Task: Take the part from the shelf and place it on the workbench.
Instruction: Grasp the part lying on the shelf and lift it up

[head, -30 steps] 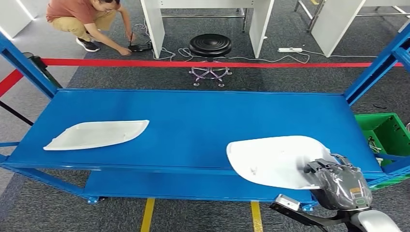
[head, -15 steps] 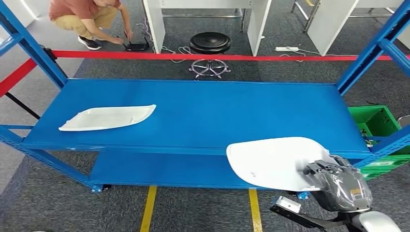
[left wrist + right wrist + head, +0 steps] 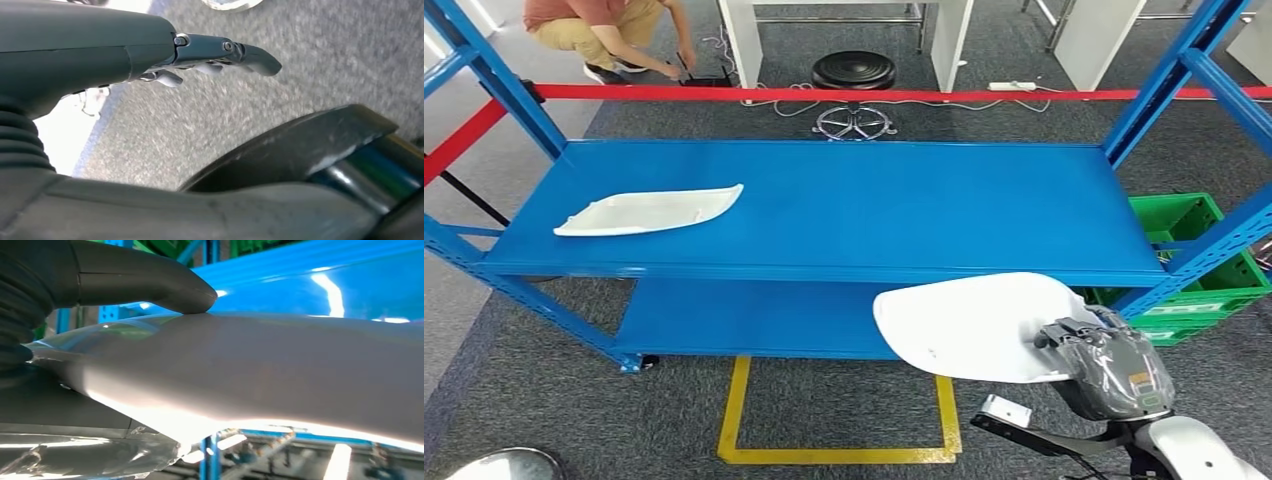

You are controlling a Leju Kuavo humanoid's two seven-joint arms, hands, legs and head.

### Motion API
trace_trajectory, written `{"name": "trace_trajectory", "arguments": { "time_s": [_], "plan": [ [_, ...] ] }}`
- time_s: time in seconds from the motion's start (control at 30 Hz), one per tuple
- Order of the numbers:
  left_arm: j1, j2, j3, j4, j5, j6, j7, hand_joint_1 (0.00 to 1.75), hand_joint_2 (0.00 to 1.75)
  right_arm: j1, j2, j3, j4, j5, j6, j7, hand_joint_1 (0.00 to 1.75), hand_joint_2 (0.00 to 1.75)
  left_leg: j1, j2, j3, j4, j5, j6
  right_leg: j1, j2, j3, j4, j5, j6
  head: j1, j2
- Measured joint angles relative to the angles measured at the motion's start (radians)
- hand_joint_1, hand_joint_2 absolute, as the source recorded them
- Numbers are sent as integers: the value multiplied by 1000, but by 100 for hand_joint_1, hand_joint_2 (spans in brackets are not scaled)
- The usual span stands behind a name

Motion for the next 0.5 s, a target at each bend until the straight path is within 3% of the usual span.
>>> {"name": "trace_trajectory", "arguments": {
  "time_s": [0.1, 0.13, 0.17, 0.23, 0.27, 0.3, 0.33, 0.37, 0.43, 0.5],
  "plan": [
    [5, 1, 2, 0, 8, -7, 0, 0, 175, -25, 4, 15, 17, 2, 1, -4, 175, 175, -1, 1, -16, -18, -1, 32, 1, 1, -19, -5, 30, 12, 2, 0],
    [7, 1, 4, 0, 11, -9, 1, 0, 175, -28, 4, 20, 23, 3, 1, -5, 175, 175, 0, 3, -29, -15, 9, 40, 0, 1, -28, 4, 15, 17, 3, 0],
    [8, 1, 6, 0, 13, -11, 1, 0, 175, -30, 5, 24, 27, 3, 1, -5, 175, 175, 2, 5, -42, -14, 22, 47, 0, 1, -39, 32, -20, 21, 5, 0],
    [8, 3, 12, 0, 18, -12, 2, 0, 175, -34, 5, 32, 33, 3, 1, -5, 175, 175, 1, 10, -70, -13, 46, 56, -1, 0, -70, 151, -126, 28, 9, 0],
    [7, 4, 14, 0, 18, -12, 3, 0, 175, -34, 5, 34, 36, 2, 2, -4, 175, 175, -1, 12, -85, -12, 58, 59, 0, 0, -83, 223, -164, 29, 10, 0],
    [7, 4, 17, 0, 19, -12, 3, 0, 175, -34, 6, 37, 38, 2, 2, -3, 175, 175, -3, 13, -100, -11, 69, 60, 0, 0, -88, 277, -177, 29, 10, 0],
    [7, 5, 18, 0, 19, -12, 2, 0, 175, -34, 6, 38, 40, 2, 2, -2, 175, 175, -5, 14, -114, -10, 80, 60, 0, 0, -75, 297, -167, 26, 10, 0],
    [6, 6, 20, 0, 20, -12, 2, 0, 175, -33, 6, 38, 41, 2, 2, -2, 175, 175, -6, 14, -127, -9, 90, 60, 1, 0, -44, 279, -144, 23, 11, 0],
    [3, 6, 23, 0, 22, -12, 1, 0, 175, -34, 6, 39, 42, 2, 2, -1, 175, 175, -9, 13, -145, -7, 106, 56, 4, 0, 67, 146, -111, 13, 11, 0],
    [1, 6, 25, 0, 24, -12, 0, 0, 175, -35, 6, 38, 42, -2, 2, 1, 175, 175, -13, 12, -156, -4, 121, 49, 7, 1, 157, 14, -122, 5, 10, 0]
  ]
}}
